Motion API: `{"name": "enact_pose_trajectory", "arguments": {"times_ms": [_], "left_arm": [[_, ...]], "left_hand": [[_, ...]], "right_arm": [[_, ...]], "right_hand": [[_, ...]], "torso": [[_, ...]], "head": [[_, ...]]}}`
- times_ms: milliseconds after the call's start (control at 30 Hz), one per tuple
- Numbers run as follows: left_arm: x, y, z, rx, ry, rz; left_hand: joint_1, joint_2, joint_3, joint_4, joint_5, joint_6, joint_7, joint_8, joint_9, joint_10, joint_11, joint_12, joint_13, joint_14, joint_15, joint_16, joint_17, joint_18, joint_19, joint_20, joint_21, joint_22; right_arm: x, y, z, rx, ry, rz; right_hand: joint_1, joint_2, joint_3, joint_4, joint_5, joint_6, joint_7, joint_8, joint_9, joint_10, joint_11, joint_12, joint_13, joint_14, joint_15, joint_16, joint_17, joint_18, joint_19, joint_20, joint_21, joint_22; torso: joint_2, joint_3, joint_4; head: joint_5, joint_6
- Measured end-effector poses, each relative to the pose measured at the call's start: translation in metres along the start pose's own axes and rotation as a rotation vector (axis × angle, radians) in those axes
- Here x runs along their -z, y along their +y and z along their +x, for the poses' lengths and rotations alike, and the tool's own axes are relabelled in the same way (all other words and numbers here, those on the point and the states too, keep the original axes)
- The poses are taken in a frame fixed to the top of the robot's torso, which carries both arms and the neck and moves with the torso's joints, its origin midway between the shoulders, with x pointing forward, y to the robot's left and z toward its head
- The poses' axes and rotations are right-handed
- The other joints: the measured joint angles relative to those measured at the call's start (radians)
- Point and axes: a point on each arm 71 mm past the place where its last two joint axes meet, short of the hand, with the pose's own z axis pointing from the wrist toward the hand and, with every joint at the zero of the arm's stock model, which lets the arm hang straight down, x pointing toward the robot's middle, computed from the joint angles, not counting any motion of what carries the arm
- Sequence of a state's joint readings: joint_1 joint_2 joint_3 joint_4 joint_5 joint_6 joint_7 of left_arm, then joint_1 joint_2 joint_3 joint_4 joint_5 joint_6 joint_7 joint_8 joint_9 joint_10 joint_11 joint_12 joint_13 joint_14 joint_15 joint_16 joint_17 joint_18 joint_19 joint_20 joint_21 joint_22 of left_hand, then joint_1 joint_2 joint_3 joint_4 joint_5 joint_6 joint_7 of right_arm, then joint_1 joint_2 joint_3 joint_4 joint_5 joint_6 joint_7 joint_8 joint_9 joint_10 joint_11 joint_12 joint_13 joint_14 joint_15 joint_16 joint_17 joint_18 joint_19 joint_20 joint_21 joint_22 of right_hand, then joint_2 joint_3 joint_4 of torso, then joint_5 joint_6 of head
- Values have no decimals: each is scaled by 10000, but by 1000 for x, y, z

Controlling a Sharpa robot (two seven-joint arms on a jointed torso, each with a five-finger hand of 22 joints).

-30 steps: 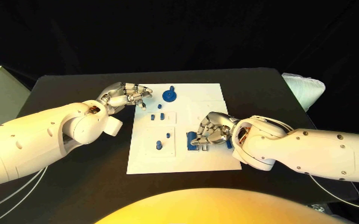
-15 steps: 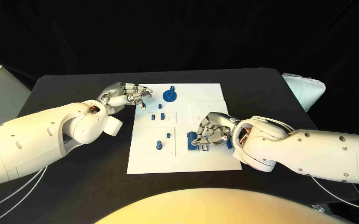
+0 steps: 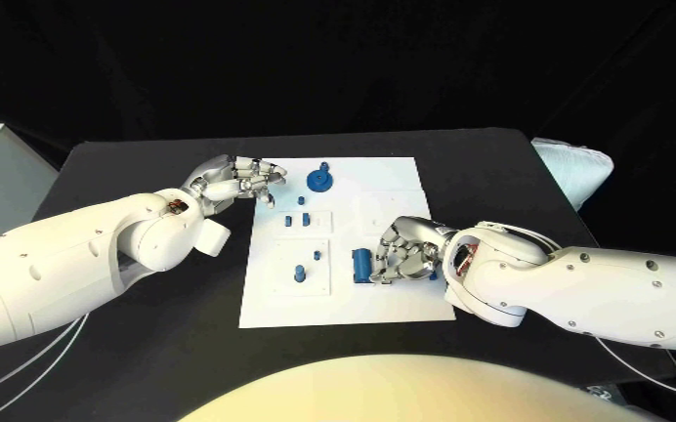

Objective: Assemble the parts on the task board

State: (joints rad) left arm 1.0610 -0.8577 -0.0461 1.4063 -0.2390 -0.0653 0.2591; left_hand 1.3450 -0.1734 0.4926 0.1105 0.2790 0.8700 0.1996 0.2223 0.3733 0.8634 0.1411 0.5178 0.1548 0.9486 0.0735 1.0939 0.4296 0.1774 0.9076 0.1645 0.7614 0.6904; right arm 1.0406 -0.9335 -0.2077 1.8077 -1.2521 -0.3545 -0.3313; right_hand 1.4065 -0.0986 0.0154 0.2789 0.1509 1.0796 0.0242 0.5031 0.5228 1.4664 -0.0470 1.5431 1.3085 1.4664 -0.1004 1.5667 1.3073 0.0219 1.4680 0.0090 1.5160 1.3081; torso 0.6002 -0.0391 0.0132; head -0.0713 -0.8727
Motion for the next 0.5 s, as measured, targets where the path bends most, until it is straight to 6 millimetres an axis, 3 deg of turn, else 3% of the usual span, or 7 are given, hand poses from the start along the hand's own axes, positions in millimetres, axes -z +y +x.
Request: {"name": "enact_pose_trajectory", "arguments": {"times_ms": [400, 500], "left_arm": [[0, 0, 0, -2, -1, -12], [0, 0, 0, -1, 1, -13]], "left_hand": [[0, 0, 0, 0, 0, 0, 0, 0, -1, 0, 0, 0, 1, 1, 0, 0, 1, -1, 0, 0, 1, 1], [0, 0, 0, 0, 0, 0, 0, 0, -1, 0, 0, 0, 1, 1, 0, 0, 1, 0, 0, 0, 1, 1]], "right_arm": [[1, -1, -1, 4, -41, -5], [3, -6, -3, -54, -160, 77]], "right_hand": [[-44, -19, 55, 55, 0, 0, 1, 0, -2, 0, 1, -48, -1, 0, 0, 0, 8, 0, 0, 0, -1, -1], [-226, -115, 83, 82, 42, -222, 76, -201, -60, 2, 7, -160, -1, 0, 0, 0, 7, 1, 0, 0, -1, -2]], "torso": [[-7, -9, 6], [-7, -10, 1]], "head": [[-22, 0], [-29, 0]]}}
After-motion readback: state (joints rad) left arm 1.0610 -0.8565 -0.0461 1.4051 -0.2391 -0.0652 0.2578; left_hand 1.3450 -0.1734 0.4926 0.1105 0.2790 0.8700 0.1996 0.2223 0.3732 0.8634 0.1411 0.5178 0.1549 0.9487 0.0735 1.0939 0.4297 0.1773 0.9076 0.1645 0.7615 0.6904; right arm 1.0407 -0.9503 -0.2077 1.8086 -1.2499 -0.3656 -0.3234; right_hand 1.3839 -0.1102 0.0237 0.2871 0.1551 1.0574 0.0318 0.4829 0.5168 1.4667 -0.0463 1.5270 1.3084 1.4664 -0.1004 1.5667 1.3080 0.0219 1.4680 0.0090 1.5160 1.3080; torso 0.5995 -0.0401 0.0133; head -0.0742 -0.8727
